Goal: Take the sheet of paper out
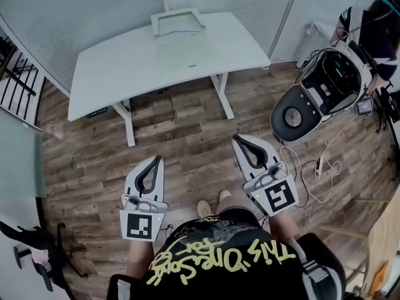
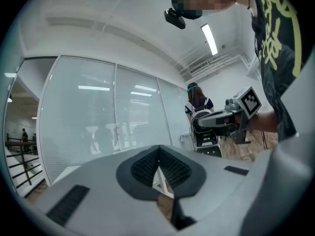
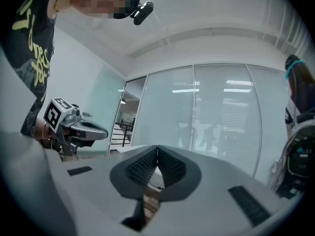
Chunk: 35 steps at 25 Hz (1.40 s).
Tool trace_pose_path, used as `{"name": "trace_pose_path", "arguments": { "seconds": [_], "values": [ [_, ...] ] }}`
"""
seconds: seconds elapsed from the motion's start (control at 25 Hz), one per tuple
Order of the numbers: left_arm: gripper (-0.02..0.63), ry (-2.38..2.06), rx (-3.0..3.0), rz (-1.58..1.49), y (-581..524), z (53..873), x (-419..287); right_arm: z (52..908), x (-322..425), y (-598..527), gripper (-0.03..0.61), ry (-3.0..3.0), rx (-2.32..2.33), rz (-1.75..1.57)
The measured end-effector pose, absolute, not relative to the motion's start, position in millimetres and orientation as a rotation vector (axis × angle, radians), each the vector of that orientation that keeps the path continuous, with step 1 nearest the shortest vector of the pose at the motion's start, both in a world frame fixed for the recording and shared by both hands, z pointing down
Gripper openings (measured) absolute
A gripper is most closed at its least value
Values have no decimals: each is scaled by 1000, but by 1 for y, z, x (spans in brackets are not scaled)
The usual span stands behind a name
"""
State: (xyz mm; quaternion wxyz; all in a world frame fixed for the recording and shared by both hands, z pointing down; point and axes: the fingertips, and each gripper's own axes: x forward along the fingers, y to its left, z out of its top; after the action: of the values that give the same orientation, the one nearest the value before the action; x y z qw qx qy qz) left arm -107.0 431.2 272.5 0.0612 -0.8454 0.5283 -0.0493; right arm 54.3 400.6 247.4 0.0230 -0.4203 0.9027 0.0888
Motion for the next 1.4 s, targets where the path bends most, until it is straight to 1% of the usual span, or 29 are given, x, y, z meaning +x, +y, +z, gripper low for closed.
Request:
{"name": "trace_pose_path", "arguments": {
  "seconds": [0.2,0.4,0.6,0.76,1.4],
  "values": [
    [6,1626,-2561,-138,435,274,-119,242,51,410,8,2777,-1272,279],
    [6,1592,-2568,-150,435,269,-117,245,57,419,8,2777,-1309,282],
    [6,1542,-2540,-141,428,267,-113,255,62,416,8,2786,-1339,252],
    [6,1583,-2544,-148,422,269,-118,259,59,406,8,2795,-1344,236],
    [6,1565,-2477,-126,341,255,-125,250,50,314,8,2806,-1268,266]
  ]
}}
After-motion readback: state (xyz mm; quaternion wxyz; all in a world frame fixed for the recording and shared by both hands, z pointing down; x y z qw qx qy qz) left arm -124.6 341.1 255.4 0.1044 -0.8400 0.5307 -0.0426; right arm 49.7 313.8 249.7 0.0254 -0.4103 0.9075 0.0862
